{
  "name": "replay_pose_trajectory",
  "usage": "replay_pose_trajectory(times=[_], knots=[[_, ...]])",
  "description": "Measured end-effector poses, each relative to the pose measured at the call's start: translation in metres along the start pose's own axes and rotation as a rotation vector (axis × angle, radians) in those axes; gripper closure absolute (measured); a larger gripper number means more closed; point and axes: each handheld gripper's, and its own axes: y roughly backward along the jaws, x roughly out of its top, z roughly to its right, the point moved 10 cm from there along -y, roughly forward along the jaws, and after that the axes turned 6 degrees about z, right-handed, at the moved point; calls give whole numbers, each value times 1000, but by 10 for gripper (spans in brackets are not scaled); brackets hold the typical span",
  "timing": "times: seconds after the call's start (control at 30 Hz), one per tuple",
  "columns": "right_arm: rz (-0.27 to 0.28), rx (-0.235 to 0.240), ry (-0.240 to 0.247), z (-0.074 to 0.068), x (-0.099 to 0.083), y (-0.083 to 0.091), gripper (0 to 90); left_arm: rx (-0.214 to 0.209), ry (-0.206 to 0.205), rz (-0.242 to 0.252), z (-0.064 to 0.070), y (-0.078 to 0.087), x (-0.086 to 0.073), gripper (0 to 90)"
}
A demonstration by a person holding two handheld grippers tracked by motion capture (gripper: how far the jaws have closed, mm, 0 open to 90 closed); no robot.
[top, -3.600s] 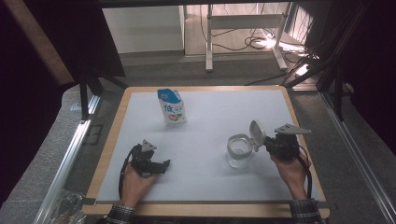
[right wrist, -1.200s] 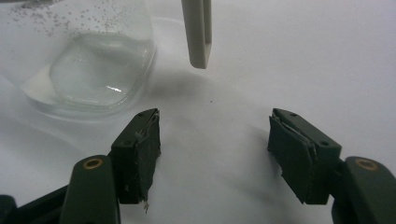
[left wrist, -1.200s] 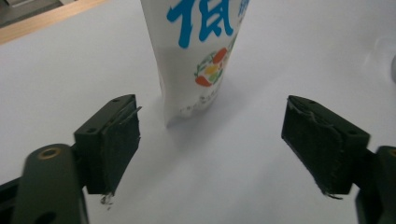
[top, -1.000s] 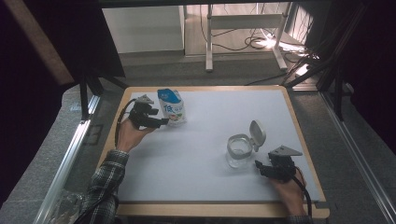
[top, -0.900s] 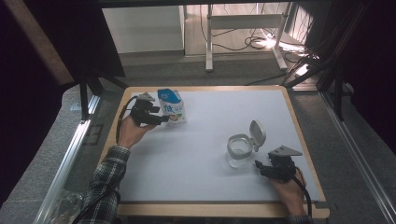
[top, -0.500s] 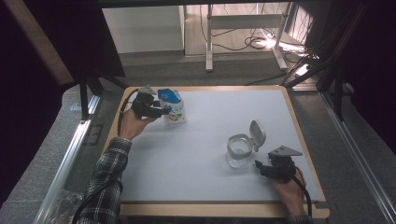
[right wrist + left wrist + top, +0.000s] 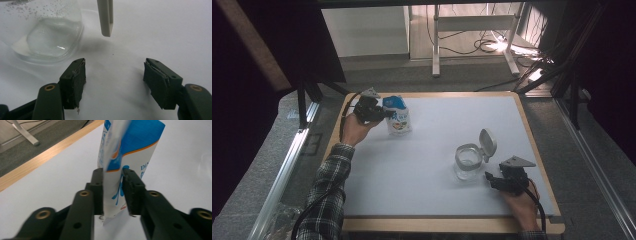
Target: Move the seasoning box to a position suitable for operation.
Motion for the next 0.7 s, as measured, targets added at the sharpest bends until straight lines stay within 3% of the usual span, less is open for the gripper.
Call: replay_pose_trajectory(times=[0.23, 0.5, 0.7], knots=[[0, 0, -1, 0, 0, 0, 348, 7, -20, -4, 2, -1, 0, 870], [-1, 1, -2, 0, 0, 0, 348, 3, -5, -2, 4, 0, -1, 896], [-1, 0, -1, 0, 0, 0, 347, -12, 21, 36, 6, 2, -2, 898]])
